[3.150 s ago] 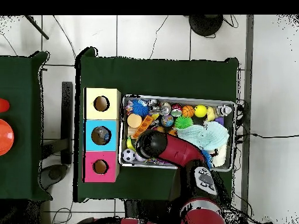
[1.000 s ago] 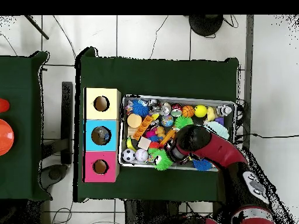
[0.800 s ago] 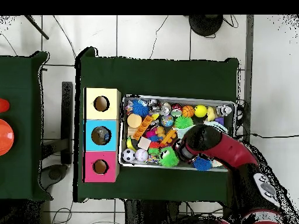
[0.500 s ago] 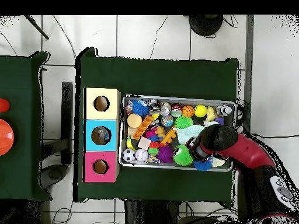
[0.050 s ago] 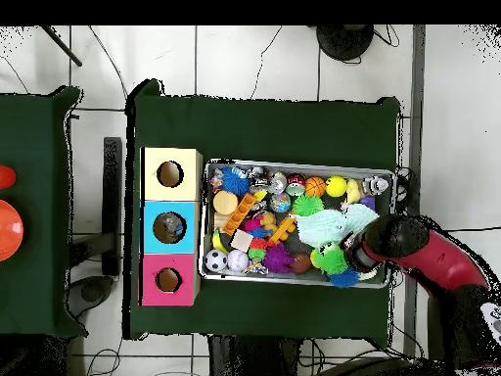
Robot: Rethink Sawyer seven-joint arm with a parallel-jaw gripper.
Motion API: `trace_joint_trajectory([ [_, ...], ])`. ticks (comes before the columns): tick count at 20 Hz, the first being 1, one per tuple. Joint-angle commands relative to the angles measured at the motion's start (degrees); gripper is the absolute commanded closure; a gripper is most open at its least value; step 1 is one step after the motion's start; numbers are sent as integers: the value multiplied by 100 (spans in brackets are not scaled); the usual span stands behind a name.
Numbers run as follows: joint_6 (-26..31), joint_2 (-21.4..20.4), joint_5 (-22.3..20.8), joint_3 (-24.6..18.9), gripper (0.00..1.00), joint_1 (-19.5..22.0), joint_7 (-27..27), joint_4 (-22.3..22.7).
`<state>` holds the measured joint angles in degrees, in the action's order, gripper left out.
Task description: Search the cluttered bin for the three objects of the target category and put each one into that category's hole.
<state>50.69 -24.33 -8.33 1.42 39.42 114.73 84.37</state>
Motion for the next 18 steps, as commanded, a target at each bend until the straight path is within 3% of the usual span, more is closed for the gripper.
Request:
trace_joint_trajectory([
  [1, -389, 266, -404, -703, 0, 129, -917, -199],
  [10, 117, -7, -168, -733, 0, 14, -556, -89],
  [16, 734, -692, 50, -688, 0, -209, -273, 157],
  [18, 701, -886, 33, -568, 0, -376, -65, 183],
])
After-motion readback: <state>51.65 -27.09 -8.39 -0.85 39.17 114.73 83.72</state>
